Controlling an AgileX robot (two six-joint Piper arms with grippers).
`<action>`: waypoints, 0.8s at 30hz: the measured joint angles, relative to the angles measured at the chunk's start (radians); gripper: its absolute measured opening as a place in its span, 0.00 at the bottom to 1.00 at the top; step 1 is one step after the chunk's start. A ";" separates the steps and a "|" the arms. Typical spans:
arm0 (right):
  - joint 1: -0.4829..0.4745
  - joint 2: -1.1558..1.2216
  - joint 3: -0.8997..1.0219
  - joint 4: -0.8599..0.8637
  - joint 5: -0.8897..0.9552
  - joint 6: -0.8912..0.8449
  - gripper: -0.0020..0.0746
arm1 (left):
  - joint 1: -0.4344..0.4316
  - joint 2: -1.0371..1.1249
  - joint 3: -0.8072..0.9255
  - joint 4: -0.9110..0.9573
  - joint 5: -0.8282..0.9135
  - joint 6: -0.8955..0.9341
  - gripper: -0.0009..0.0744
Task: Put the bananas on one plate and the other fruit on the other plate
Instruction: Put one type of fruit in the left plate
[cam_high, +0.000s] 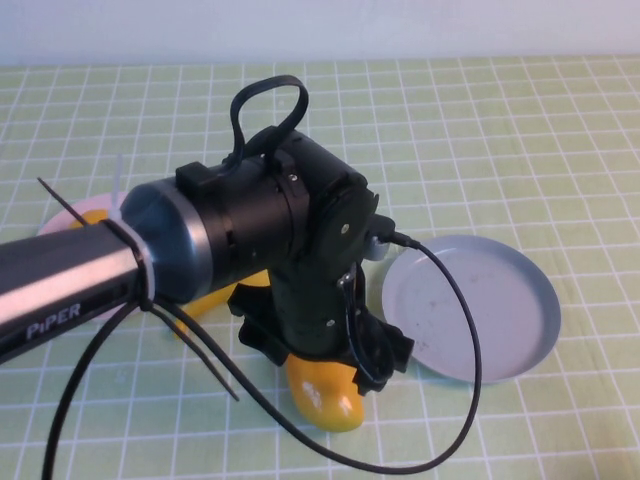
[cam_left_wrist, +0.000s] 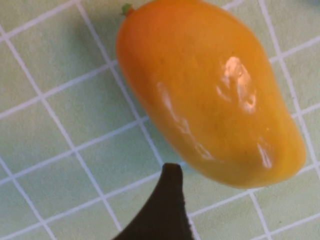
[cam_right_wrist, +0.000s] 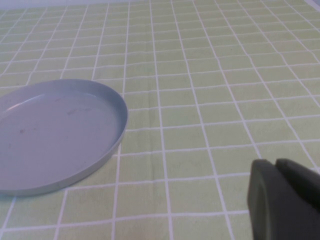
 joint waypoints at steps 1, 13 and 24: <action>0.000 0.000 0.000 0.000 0.000 0.000 0.01 | 0.000 0.000 0.000 0.005 0.000 -0.013 0.89; 0.000 0.000 0.000 0.000 0.000 0.000 0.01 | 0.000 0.024 0.002 0.064 -0.093 -0.166 0.89; 0.000 0.000 0.000 0.000 0.000 0.000 0.01 | 0.000 0.127 0.002 0.066 -0.089 -0.177 0.89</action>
